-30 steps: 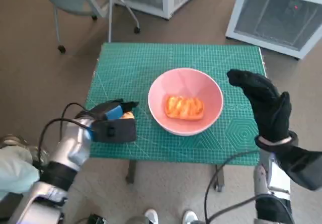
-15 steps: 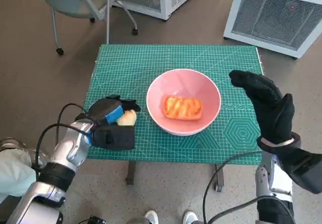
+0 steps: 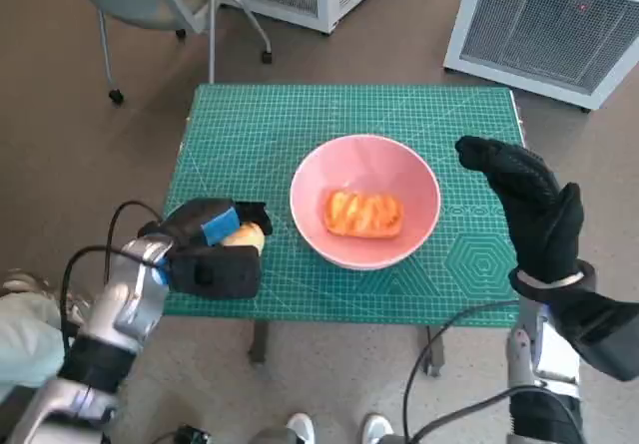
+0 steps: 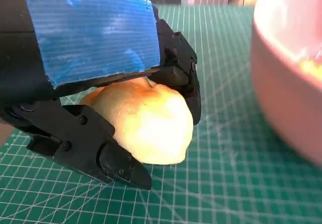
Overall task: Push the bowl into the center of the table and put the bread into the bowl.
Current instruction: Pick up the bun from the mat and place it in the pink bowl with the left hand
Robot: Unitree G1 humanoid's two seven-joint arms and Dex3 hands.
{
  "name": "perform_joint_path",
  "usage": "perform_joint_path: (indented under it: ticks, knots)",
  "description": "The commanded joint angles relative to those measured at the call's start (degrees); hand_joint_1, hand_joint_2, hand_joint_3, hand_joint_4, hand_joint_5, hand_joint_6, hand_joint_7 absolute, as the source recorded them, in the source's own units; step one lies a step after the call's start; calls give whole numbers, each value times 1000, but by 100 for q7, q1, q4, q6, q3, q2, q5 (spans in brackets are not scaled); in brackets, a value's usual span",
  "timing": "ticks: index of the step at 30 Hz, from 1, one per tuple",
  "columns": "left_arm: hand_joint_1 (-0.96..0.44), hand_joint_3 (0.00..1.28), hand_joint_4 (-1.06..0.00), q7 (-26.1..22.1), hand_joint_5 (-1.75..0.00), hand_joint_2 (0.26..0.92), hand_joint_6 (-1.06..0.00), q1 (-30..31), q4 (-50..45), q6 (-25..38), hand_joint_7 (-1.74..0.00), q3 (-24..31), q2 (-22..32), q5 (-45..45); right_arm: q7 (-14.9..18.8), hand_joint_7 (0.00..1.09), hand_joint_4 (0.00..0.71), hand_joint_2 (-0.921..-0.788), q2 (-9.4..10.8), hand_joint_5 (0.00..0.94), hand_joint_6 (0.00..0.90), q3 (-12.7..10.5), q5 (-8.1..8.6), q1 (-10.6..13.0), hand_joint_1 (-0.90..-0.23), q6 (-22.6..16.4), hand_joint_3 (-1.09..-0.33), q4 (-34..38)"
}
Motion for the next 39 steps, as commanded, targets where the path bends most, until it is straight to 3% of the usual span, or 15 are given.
perform_joint_path:
  ticks: [1, 9, 19, 28, 34, 38, 39]
  knots:
    - [3, 50, -721, -27, -1129, 916, -653, -2, -625, 196, -1143, 354, -2, -222, -17, 367, 76, -921, 10, 2, -1, 12, -14, 29, -644, 48, -747, 134]
    - [3, 38, -771, 191, -1070, 911, -650, -218, -1447, 496, -1150, 726, -353, -437, 24, 366, 74, -921, 3, 1, -1, 24, 34, -6, -645, 74, -749, 166]
    - [3, 23, -815, 920, -1071, 902, -688, -649, -1597, 458, -1060, 247, -1033, 206, 78, 363, 73, -921, 23, 0, -1, 46, 105, -8, -642, 92, -749, 156]
    - [2, 23, -818, 999, -1100, 900, -699, -694, -1526, 418, -1017, 212, -1107, 323, 92, 364, 74, -921, 26, 1, -1, 41, 114, -12, -640, 94, -747, 164]
    - [2, 35, -812, 1463, -1115, 895, -701, -1440, -162, -467, -1005, -750, -1774, 751, 26, 367, 76, -921, -7, 2, -1, 6, 54, 137, -637, 22, -744, 12]
    - [2, 30, -794, 1538, -1119, 908, -669, -1680, 575, -721, -1053, -914, -1995, 700, -7, 369, 77, -921, 7, 2, -1, -2, 42, 187, -637, 9, -743, -51]
    - [2, 61, -752, 1505, -1168, 912, -621, -1726, 791, -774, -1094, -952, -2064, 649, -26, 370, 77, -921, 10, 2, -1, -6, 27, 210, -637, 4, -743, -83]
